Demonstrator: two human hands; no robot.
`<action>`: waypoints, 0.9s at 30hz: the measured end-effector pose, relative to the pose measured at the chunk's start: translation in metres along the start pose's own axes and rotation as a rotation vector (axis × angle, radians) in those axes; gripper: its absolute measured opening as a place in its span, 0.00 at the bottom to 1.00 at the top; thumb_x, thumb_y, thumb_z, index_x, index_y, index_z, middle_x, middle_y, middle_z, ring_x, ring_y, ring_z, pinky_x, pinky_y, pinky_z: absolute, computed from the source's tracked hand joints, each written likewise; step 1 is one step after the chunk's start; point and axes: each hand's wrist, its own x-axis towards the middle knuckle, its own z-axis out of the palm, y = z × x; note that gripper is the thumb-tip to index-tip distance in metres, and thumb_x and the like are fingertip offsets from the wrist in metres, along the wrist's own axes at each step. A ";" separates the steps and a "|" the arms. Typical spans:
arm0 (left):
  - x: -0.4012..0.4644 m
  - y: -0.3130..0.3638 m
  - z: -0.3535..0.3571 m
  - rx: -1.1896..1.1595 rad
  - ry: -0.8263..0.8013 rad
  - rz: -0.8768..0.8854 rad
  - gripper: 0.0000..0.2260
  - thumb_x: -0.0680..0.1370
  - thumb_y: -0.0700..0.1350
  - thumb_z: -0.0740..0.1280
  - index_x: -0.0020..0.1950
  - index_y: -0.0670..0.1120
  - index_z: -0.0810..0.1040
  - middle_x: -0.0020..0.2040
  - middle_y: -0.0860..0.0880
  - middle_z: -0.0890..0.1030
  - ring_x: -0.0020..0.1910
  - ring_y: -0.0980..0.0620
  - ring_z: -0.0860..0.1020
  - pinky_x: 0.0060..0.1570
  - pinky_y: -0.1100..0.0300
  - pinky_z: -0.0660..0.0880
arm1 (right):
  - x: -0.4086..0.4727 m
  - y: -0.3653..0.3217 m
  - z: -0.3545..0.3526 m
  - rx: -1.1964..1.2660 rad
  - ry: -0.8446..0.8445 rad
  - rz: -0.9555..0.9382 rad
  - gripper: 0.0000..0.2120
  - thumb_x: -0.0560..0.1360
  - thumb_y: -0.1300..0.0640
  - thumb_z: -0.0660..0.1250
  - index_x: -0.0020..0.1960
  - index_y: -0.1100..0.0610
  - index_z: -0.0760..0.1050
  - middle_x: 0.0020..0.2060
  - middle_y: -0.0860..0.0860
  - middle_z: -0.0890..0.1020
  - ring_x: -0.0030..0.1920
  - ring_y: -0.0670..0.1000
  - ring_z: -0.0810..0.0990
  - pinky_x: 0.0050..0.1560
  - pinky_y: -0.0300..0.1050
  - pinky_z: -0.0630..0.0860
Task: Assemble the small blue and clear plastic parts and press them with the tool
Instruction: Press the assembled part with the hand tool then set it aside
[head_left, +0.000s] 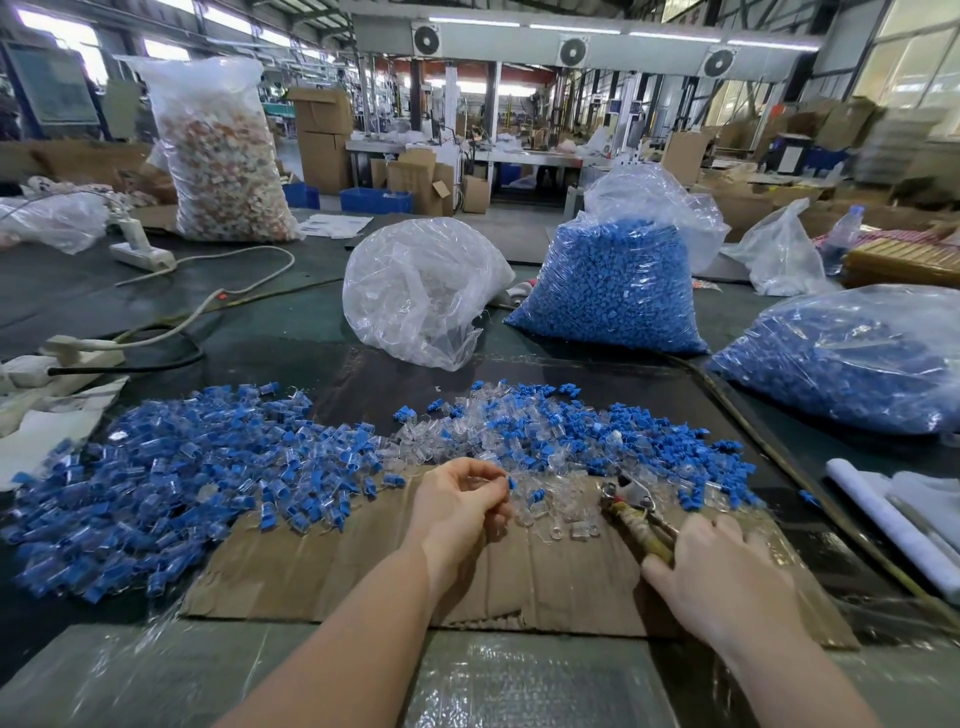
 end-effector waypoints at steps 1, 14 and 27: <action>0.000 0.002 -0.001 -0.002 0.006 -0.015 0.05 0.77 0.33 0.64 0.51 0.35 0.75 0.33 0.41 0.77 0.27 0.51 0.73 0.27 0.62 0.73 | 0.001 -0.001 -0.003 0.028 0.021 -0.014 0.17 0.76 0.41 0.59 0.52 0.54 0.68 0.56 0.52 0.73 0.57 0.54 0.72 0.56 0.49 0.72; 0.013 0.011 0.000 -0.028 0.043 0.012 0.03 0.76 0.34 0.66 0.48 0.39 0.77 0.36 0.44 0.79 0.32 0.53 0.78 0.33 0.64 0.77 | -0.013 -0.045 -0.035 0.781 -0.388 -0.288 0.12 0.80 0.51 0.57 0.43 0.58 0.71 0.35 0.52 0.73 0.35 0.49 0.72 0.35 0.39 0.68; 0.017 0.008 -0.002 0.052 0.155 0.043 0.03 0.75 0.34 0.67 0.46 0.39 0.78 0.35 0.44 0.80 0.28 0.56 0.78 0.29 0.67 0.75 | -0.007 -0.048 -0.036 0.783 -0.557 -0.351 0.05 0.73 0.64 0.59 0.40 0.56 0.68 0.38 0.54 0.73 0.39 0.52 0.74 0.41 0.46 0.69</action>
